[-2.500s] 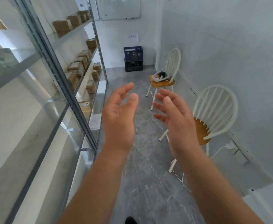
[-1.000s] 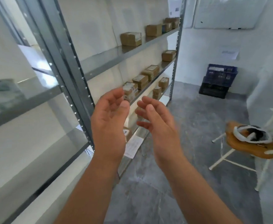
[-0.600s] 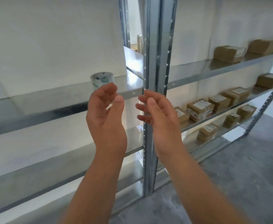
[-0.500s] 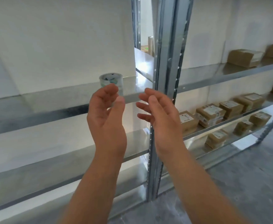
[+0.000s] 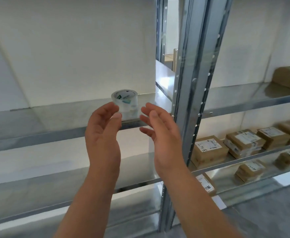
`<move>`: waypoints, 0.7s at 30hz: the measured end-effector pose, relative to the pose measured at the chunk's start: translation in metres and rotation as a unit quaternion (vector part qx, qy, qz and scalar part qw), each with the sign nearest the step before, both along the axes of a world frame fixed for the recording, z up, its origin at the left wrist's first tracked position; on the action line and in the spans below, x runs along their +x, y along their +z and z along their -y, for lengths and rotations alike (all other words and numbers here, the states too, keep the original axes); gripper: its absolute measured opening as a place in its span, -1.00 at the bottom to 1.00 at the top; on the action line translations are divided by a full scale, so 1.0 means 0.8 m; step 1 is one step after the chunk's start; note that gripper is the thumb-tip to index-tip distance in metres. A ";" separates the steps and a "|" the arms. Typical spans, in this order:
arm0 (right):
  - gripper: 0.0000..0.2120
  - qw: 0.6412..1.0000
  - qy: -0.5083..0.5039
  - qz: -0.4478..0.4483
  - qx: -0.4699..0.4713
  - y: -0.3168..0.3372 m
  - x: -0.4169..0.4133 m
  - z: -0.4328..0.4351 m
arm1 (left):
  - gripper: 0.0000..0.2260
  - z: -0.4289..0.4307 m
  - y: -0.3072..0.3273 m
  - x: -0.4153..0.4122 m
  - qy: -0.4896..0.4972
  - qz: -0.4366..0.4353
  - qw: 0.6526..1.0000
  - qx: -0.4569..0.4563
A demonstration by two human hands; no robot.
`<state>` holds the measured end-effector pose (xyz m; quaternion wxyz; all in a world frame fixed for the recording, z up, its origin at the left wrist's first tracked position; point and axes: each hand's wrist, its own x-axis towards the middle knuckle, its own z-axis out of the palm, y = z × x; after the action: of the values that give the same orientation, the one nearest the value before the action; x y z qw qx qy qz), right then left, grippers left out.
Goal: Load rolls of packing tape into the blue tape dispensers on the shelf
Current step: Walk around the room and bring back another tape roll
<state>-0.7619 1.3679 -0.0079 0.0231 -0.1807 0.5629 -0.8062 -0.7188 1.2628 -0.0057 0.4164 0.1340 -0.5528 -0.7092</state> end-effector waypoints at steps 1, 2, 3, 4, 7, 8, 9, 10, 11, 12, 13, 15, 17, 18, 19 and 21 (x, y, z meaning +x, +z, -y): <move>-0.79 1.000 0.003 0.005 0.003 0.001 -0.006 0.000 | -0.82 -0.002 0.004 -0.004 0.001 0.015 1.000 -0.002; -0.77 1.000 0.005 0.010 0.003 0.001 -0.012 0.000 | -0.84 -0.002 0.009 -0.009 0.001 0.031 1.000 -0.005; -0.76 1.000 0.008 0.013 0.001 0.002 -0.019 -0.001 | -0.84 -0.002 0.012 -0.014 -0.001 0.049 0.999 -0.011; -0.76 1.000 0.011 0.016 -0.002 0.002 -0.026 -0.001 | -0.85 0.000 0.016 -0.020 -0.002 0.070 0.997 -0.023; -0.75 0.999 0.023 0.022 -0.005 0.001 -0.046 -0.003 | -0.86 0.007 0.026 -0.045 0.020 0.123 0.989 -0.084; -0.75 0.999 0.026 0.026 -0.006 0.000 -0.053 -0.003 | -0.86 0.010 0.029 -0.055 0.041 0.137 0.983 -0.119; -0.75 0.999 0.028 0.032 -0.006 -0.002 -0.060 -0.003 | -0.86 0.013 0.032 -0.065 0.061 0.152 0.973 -0.163; -0.75 0.999 0.030 0.037 -0.006 -0.004 -0.065 -0.003 | -0.86 0.015 0.036 -0.075 0.075 0.170 0.960 -0.210; -0.75 0.999 0.031 0.039 -0.005 -0.005 -0.071 -0.003 | -0.87 0.019 0.040 -0.086 0.081 0.191 0.944 -0.255; -0.75 0.999 0.032 0.038 -0.006 -0.006 -0.076 -0.003 | -0.87 0.023 0.042 -0.099 0.082 0.216 0.925 -0.301; -0.76 0.999 0.033 0.037 -0.008 -0.007 -0.081 -0.002 | -0.86 0.028 0.043 -0.112 0.084 0.245 0.900 -0.349; -0.78 0.999 0.035 0.034 -0.010 -0.007 -0.090 -0.002 | -0.78 0.038 0.040 -0.143 0.097 0.296 0.846 -0.432; -0.80 0.999 0.035 0.032 -0.015 -0.006 -0.100 -0.001 | -0.73 0.044 0.037 -0.171 0.106 0.325 0.813 -0.471; -0.80 0.999 0.035 0.032 -0.020 -0.005 -0.105 -0.001 | -0.72 0.045 0.035 -0.182 0.107 0.337 0.804 -0.479; -0.80 0.999 0.035 0.031 -0.023 -0.004 -0.108 0.000 | -0.72 0.047 0.033 -0.192 0.109 0.354 0.791 -0.487; -0.80 0.999 0.036 0.031 -0.021 -0.003 -0.113 0.001 | -0.74 0.053 0.029 -0.207 0.119 0.399 0.751 -0.513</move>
<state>-0.8523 1.3669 -0.0099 0.0659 -0.1761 0.5377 -0.8219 -0.8845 1.2203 0.0174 0.2450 0.2358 -0.9289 -0.1463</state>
